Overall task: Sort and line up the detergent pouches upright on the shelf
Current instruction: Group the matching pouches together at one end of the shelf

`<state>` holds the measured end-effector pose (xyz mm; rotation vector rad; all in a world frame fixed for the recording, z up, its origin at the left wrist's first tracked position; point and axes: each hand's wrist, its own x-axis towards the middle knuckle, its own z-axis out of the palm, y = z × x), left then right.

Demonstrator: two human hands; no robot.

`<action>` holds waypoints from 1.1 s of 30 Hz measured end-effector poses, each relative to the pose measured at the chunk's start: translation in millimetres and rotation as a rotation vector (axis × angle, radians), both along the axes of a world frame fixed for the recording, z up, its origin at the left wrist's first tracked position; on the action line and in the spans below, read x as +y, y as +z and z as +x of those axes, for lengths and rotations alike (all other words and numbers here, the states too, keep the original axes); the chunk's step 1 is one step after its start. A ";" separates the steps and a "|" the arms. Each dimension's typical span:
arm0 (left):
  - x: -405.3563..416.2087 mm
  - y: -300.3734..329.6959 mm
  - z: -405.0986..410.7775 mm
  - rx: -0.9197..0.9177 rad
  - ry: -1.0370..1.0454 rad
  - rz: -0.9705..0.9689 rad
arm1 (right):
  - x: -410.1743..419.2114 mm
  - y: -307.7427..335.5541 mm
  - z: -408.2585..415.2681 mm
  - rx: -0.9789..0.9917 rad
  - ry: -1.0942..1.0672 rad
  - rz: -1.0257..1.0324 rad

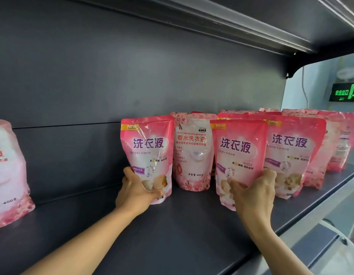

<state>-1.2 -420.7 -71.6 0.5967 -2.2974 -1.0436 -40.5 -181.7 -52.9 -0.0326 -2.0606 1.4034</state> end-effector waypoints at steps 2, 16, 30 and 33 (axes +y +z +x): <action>0.5 -0.1 0.0 0.002 0.009 0.000 | 0.0 -0.1 6.6 0.123 -0.019 0.046; -3.1 -1.6 -3.3 -0.011 -0.002 0.001 | -68.1 83.0 -36.2 0.479 -0.008 0.836; -34.8 -6.2 -3.8 0.041 0.029 0.022 | -107.7 145.2 -44.0 0.343 0.047 1.102; -36.3 -5.0 -4.9 0.019 0.041 -0.008 | -92.8 151.3 -29.4 0.344 0.005 1.031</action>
